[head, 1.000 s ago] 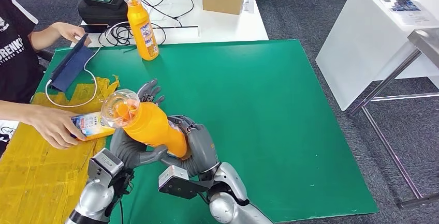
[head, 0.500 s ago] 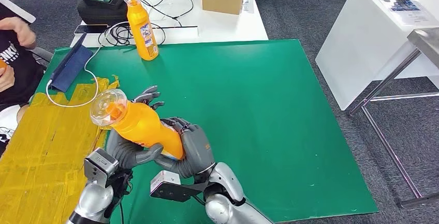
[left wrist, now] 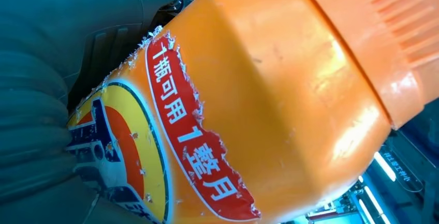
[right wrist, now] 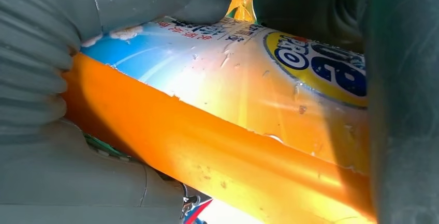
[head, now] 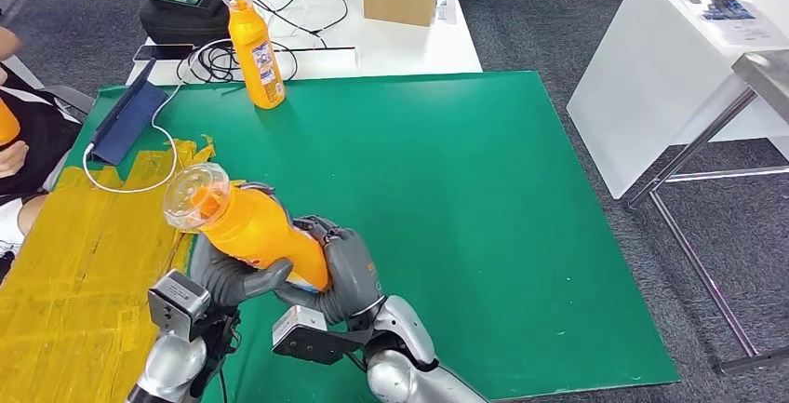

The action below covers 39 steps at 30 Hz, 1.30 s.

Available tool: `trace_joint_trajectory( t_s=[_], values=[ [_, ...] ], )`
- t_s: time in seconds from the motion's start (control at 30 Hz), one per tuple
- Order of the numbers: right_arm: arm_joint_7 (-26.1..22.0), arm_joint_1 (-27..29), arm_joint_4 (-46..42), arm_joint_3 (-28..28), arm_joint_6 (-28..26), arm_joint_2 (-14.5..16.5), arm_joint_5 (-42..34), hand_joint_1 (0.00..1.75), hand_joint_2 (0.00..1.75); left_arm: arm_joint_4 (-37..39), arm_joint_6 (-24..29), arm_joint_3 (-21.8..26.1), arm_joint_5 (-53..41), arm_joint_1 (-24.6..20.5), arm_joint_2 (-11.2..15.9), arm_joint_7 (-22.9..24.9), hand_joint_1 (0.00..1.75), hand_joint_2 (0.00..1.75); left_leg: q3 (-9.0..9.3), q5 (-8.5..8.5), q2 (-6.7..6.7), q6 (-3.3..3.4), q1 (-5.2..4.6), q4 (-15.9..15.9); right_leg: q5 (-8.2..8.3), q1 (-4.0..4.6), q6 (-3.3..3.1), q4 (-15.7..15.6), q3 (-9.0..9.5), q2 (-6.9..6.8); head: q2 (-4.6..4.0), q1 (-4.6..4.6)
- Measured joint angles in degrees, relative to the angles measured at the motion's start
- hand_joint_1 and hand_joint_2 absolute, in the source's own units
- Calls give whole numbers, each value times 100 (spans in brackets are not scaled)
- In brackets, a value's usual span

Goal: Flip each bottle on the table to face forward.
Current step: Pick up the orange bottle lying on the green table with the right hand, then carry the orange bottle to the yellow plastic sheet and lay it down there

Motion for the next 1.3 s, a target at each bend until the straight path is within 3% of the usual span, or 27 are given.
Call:
trace_joint_trajectory(
  t_s=[0.03,0.23,0.4,0.53,0.6,0.77,0.93,1.13,1.3],
  values=[
    [-12,12,1,-4,-33,1,-33,0,175,-5,51,-1,-18,2,-12,-18,175,175,0,0,0,0,0,0,0,0,0,0,0,0,0,0],
    [-110,333,-227,-248,-254,-62,-405,0,175,-210,894,93,-707,-33,-9,-9,175,175,-3,0,-6,0,0,0,0,0,0,0,1,-1,0,0],
    [-259,803,-1176,-881,-311,-276,-745,0,175,-137,1902,337,-3021,-300,306,763,175,175,-4,0,-8,0,0,0,0,0,0,0,1,-2,0,0],
    [-403,1147,-2024,-1438,-146,-422,-1042,0,175,453,2255,448,-5224,-699,726,1579,175,175,-2,4,-5,-4,0,0,1,0,0,1,1,-1,0,-1],
    [-439,1257,-2344,-1649,-65,-473,-1120,0,175,824,2337,450,-5831,-879,926,1783,175,175,-2,7,-3,-7,0,0,3,0,-1,1,-1,2,0,-1],
    [-492,1371,-2765,-1892,-32,-547,-1162,0,175,1481,2147,412,-6462,-1199,1207,2162,175,175,-3,7,-4,-8,1,0,3,0,-1,1,-2,2,0,-1],
    [-585,1393,-3146,-2021,-64,-641,-1248,0,175,2758,1726,210,-6951,-1719,1445,2437,175,175,-4,8,4,-7,0,0,5,0,-1,1,-8,10,0,0],
    [-632,1389,-3461,-2045,10,-785,-1294,0,175,4229,1475,90,-6821,-2230,1457,2561,175,175,-4,9,5,-8,1,0,5,0,-1,2,-6,9,0,0],
    [-641,1387,-3574,-2045,19,-851,-1345,0,175,4810,1432,67,-6759,-2409,1434,2666,175,175,-5,9,3,-8,1,0,5,0,-1,2,-7,9,0,0]
  ],
)
